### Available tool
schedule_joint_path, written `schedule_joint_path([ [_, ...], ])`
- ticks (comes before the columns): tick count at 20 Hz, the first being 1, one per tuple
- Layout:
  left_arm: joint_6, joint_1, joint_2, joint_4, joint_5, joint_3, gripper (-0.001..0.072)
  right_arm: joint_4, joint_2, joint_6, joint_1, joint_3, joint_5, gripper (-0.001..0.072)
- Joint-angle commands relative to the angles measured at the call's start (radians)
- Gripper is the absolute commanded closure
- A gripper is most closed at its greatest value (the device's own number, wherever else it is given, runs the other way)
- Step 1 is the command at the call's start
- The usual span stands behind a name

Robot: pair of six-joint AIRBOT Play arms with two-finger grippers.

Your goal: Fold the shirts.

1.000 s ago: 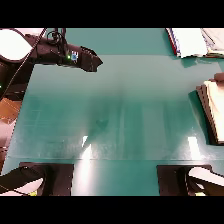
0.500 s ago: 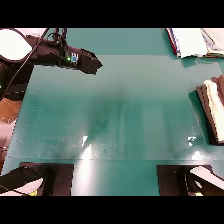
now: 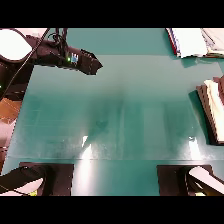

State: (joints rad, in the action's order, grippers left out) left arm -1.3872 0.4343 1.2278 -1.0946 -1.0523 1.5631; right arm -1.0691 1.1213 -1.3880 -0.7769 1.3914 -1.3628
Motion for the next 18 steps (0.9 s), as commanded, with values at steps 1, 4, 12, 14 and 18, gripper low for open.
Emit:
schedule_joint_path([
  [1,0.000,0.000,0.000,-0.003,0.012,0.000,0.0679,0.126,0.000,0.001,0.279,0.094,0.021,0.0018],
  [4,0.000,0.000,0.000,0.000,0.016,0.000,0.0679,0.124,0.000,0.002,0.558,0.120,0.074,0.0020],
  [12,0.000,0.000,0.000,0.003,0.076,0.000,0.0679,0.124,0.002,0.002,0.966,0.121,0.186,0.0698],
  [14,0.000,0.000,0.000,0.003,0.098,0.000,0.0679,0.125,0.002,0.002,0.983,0.121,0.185,0.0699],
  [18,0.000,0.000,0.000,0.003,0.135,0.000,0.0679,0.126,0.002,0.002,0.979,0.121,0.182,0.0699],
])
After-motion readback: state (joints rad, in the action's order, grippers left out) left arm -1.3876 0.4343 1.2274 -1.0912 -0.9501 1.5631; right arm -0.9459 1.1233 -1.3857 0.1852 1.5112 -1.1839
